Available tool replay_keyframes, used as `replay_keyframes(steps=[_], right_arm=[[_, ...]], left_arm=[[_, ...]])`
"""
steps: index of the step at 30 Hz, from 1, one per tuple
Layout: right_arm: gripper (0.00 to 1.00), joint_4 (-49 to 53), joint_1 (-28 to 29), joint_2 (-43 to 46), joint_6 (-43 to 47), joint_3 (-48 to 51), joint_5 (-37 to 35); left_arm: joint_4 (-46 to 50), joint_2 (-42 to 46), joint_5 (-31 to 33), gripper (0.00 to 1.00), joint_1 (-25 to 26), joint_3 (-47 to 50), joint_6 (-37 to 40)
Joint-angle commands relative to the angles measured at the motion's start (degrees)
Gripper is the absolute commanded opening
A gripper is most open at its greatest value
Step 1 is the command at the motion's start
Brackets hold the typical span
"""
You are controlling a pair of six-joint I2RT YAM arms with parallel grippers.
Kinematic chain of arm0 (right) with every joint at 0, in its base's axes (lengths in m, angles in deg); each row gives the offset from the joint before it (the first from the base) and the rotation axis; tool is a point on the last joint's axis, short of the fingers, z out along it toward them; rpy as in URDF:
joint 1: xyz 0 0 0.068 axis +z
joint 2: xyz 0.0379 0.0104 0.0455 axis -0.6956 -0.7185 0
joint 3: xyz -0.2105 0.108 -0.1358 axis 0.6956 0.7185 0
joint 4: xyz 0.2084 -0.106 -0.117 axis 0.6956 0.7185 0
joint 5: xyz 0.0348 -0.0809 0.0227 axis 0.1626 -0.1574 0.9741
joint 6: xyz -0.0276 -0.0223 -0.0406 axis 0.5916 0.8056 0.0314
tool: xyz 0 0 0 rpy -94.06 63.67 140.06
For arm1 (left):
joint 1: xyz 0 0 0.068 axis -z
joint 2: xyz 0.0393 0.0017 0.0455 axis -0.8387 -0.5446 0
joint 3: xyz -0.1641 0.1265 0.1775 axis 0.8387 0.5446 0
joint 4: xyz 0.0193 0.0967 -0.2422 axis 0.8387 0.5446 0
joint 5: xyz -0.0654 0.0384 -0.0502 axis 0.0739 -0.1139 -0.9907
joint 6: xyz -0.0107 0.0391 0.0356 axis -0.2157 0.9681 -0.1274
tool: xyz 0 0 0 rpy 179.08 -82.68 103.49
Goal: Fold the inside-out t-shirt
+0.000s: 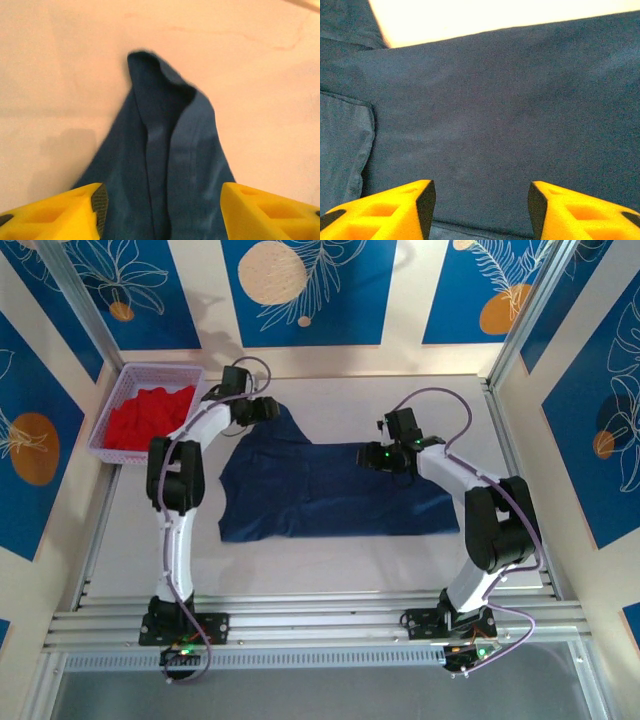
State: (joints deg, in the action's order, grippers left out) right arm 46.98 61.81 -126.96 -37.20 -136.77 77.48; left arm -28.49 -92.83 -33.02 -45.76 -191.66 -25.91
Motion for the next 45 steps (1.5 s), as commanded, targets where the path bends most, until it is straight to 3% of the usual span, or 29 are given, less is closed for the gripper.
replay_keyframes(steps=[1,11,17,22,28,36,45], right_arm=[[0.54,-0.33,-0.03,-0.76,1.40,-2.17,0.75],[0.53,-0.14,-0.33,-2.43,1.13,-2.54,1.89],[0.53,0.29,-0.33,-2.52,0.85,-2.80,2.56],[0.53,0.22,-0.31,-2.26,0.17,-2.37,3.12],[0.53,0.89,-0.64,-2.18,0.54,-2.33,2.09],[0.53,0.94,-1.54,-1.95,0.77,-2.54,1.95],[0.53,1.76,-2.86,-2.52,-0.47,-3.35,0.11]], left_arm=[[7.66,-5.80,1.92,0.58,-0.26,-10.29,1.39],[10.68,-22.52,1.33,0.61,-1.02,-36.73,-6.20],[7.02,-26.82,3.47,0.61,-0.72,-40.40,-10.88],[7.09,-30.11,2.51,0.50,-0.66,-43.97,-13.66],[5.65,-30.78,1.53,0.30,-0.70,-43.91,-14.33],[5.76,-30.85,-1.42,0.22,-0.65,-43.90,-13.96],[4.58,-30.20,-2.28,0.01,-1.14,-43.92,-13.57]])
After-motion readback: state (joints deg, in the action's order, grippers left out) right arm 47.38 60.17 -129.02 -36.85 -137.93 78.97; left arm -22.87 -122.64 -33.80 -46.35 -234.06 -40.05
